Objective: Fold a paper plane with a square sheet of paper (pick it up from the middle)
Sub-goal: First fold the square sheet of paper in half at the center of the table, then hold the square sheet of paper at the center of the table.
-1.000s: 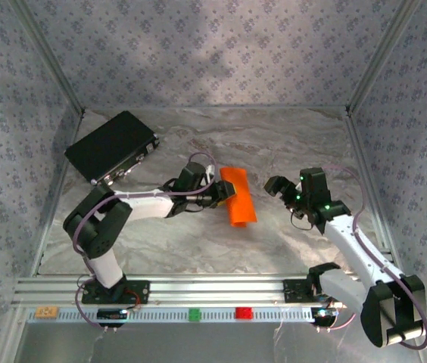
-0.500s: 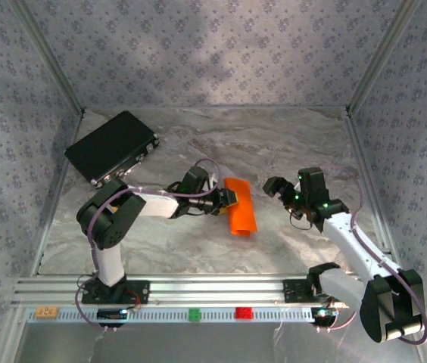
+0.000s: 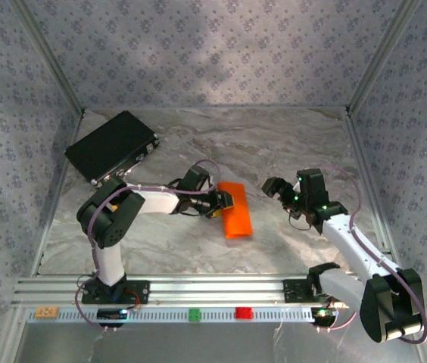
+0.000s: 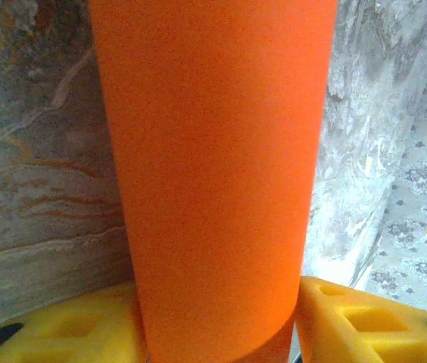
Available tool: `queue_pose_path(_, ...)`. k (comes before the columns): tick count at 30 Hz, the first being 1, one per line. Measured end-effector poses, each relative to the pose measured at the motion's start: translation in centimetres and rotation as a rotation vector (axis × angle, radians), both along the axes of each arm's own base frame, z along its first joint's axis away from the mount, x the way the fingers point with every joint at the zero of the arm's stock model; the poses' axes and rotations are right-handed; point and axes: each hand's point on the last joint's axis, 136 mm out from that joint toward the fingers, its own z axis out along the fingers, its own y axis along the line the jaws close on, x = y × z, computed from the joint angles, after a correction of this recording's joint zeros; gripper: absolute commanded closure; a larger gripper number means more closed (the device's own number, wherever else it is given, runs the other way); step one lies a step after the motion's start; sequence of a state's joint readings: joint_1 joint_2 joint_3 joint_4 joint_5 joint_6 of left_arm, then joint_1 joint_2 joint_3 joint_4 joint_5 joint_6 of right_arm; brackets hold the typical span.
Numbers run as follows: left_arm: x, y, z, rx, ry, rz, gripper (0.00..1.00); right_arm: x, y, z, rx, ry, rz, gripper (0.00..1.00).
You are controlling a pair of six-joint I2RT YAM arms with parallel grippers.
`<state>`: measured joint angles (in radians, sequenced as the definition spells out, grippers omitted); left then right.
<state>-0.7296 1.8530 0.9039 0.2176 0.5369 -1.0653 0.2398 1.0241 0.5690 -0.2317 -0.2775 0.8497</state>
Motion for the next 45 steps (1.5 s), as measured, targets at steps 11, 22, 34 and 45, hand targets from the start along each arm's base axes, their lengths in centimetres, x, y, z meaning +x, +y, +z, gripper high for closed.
queue_pose_path(11, 0.5, 1.5, -0.3, 0.221, -0.092, -0.01, 0.38, 0.2, 0.4, -0.5, 0.008, 0.009, 0.013, 0.04)
queue_pose_path(22, 0.6, 3.0, -0.9, 0.37, -0.118, -0.018, 0.46, 0.2, 1.8, -1.5, 0.04, 0.035, 0.071, 0.15)
queue_pose_path(34, 0.5, 2.8, -1.2, 0.423, -0.11, -0.076, 0.46, -0.1, 3.9, -3.0, 0.068, 0.072, 0.168, 0.32)
queue_pose_path(45, 0.4, 2.6, -1.3, 0.464, -0.1, -0.108, 0.42, -1.0, 6.1, -5.2, 0.093, 0.145, 0.273, 0.61)
